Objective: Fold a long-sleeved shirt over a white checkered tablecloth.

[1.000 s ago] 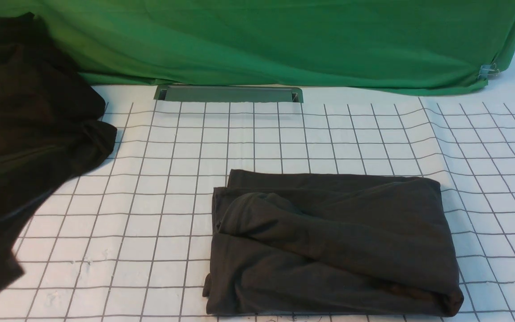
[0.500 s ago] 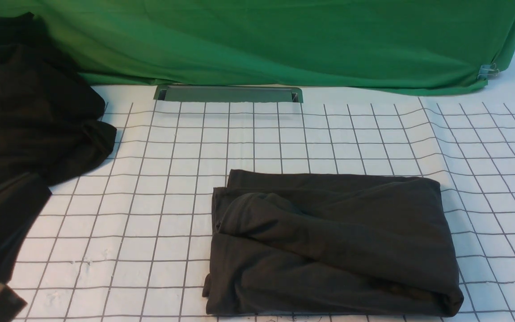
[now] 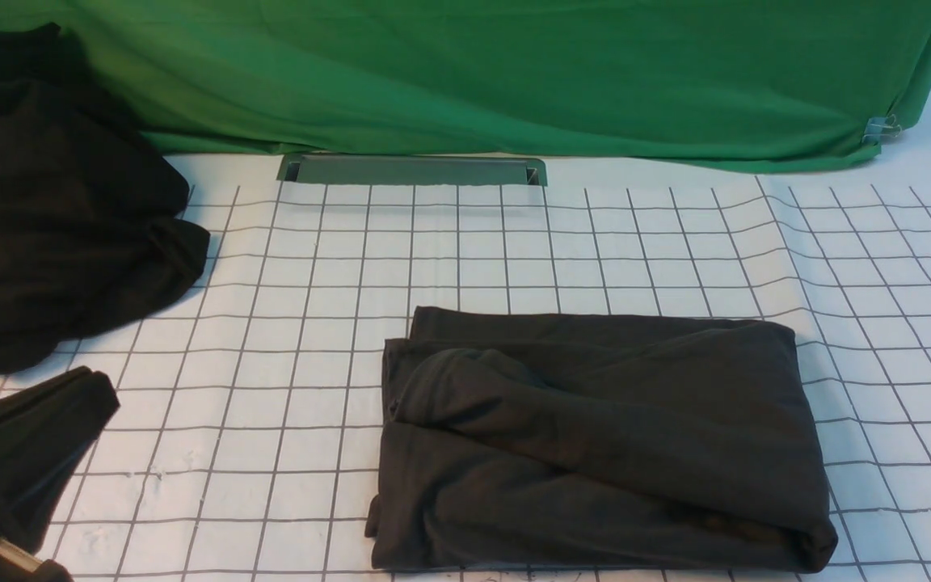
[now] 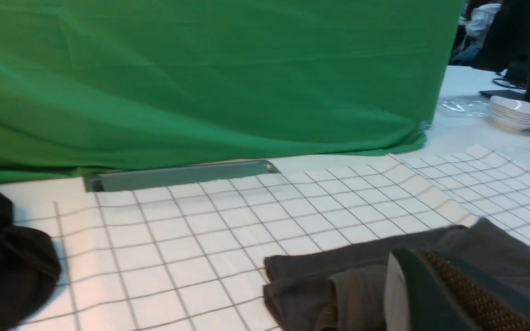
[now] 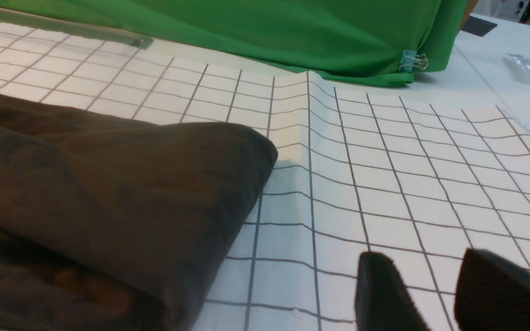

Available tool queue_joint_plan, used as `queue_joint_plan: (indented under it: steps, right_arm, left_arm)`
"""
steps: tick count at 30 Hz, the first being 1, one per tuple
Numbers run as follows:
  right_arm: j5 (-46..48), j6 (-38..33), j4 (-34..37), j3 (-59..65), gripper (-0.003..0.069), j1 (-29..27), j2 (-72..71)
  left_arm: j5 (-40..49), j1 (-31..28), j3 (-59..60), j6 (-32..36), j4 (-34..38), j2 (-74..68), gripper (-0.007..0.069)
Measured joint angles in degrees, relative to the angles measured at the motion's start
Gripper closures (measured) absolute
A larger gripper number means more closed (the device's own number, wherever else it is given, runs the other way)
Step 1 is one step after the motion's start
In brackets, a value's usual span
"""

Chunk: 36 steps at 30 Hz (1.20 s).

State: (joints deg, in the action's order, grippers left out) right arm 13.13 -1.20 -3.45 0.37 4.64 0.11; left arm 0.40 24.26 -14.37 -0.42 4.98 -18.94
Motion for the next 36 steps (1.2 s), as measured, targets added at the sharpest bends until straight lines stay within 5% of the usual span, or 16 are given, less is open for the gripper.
queue_joint_plan:
  steps: [16, 27, 36]
  right_arm:
    - [0.0, 0.0, 0.0, 0.0, 0.0421, 0.0, 0.0]
    - [0.0, 0.05, 0.04, 0.0, 0.0421, 0.0, 0.0]
    - [0.0, 0.01, 0.04, 0.0, 0.0421, 0.0, 0.0]
  left_arm:
    - [0.58, -23.5, 14.24, -0.1, -0.15, 18.36, 0.0607]
    - [11.74, -24.01, 14.76, -0.26, -2.21, 18.85, 0.0607]
    - [12.54, -22.28, 14.76, -0.26, -2.82, 18.85, 0.0607]
